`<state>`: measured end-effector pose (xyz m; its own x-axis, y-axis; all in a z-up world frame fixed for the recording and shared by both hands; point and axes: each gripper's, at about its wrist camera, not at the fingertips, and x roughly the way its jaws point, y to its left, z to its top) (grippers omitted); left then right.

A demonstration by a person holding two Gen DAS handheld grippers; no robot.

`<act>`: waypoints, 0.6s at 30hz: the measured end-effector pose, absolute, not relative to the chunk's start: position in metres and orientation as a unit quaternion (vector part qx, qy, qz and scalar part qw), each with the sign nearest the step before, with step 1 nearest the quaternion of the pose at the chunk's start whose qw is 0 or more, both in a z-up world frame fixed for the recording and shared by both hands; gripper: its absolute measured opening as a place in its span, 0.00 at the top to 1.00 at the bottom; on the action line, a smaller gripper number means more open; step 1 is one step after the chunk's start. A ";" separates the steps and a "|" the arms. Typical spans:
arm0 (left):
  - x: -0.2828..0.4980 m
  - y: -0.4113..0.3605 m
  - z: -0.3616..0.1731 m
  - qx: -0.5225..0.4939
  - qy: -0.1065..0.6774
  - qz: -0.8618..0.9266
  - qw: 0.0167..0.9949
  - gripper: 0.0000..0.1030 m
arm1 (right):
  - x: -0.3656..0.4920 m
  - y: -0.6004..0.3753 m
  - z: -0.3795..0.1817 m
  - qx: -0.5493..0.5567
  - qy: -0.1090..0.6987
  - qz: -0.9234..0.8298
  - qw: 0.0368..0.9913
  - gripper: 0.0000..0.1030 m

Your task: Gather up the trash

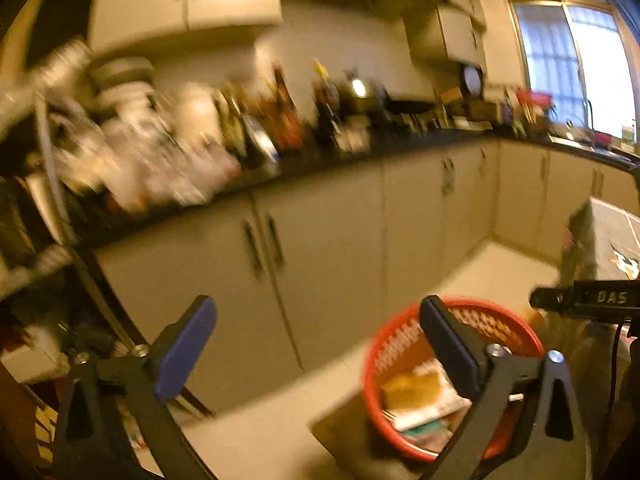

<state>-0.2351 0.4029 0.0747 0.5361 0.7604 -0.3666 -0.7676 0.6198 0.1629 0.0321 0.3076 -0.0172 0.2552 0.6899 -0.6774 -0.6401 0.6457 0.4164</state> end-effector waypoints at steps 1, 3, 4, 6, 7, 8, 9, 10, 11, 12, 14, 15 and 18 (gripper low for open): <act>-0.239 0.399 0.080 0.002 0.200 0.442 0.874 0.00 | 0.033 0.305 -0.017 0.033 0.444 0.414 0.794 0.39; -0.248 0.391 0.088 0.014 0.196 0.448 0.872 0.00 | 0.035 0.300 -0.015 0.039 0.442 0.398 0.803 0.38; -0.252 0.389 0.091 0.013 0.194 0.444 0.875 0.00 | 0.035 0.298 -0.014 0.037 0.443 0.391 0.806 0.36; -0.260 0.381 0.096 0.008 0.187 0.436 0.880 0.00 | 0.032 0.290 -0.012 0.033 0.455 0.385 0.802 0.35; -0.263 0.377 0.098 0.007 0.185 0.436 0.881 0.00 | 0.029 0.284 -0.009 0.040 0.457 0.387 0.800 0.35; -0.264 0.374 0.100 0.007 0.183 0.437 0.881 0.00 | 0.024 0.273 -0.003 0.051 0.456 0.387 0.800 0.35; -0.266 0.370 0.101 0.006 0.182 0.436 0.881 0.00 | 0.020 0.266 0.003 0.055 0.454 0.385 0.802 0.35; -0.268 0.365 0.102 0.005 0.181 0.434 0.882 0.00 | 0.016 0.257 0.008 0.058 0.452 0.383 0.803 0.35; -0.271 0.361 0.104 0.003 0.179 0.433 0.883 0.00 | 0.009 0.246 0.016 0.060 0.447 0.383 0.806 0.33; -0.273 0.357 0.105 -0.002 0.176 0.432 0.885 0.00 | 0.003 0.237 0.021 0.060 0.443 0.383 0.808 0.33; -0.278 0.347 0.109 -0.012 0.171 0.435 0.884 0.00 | -0.011 0.215 0.032 0.057 0.433 0.376 0.817 0.29; -0.281 0.341 0.112 -0.020 0.167 0.436 0.884 0.00 | -0.017 0.206 0.035 0.055 0.429 0.373 0.821 0.29; -0.287 0.325 0.118 -0.042 0.155 0.417 0.895 0.00 | -0.036 0.174 0.041 0.056 0.419 0.364 0.830 0.28</act>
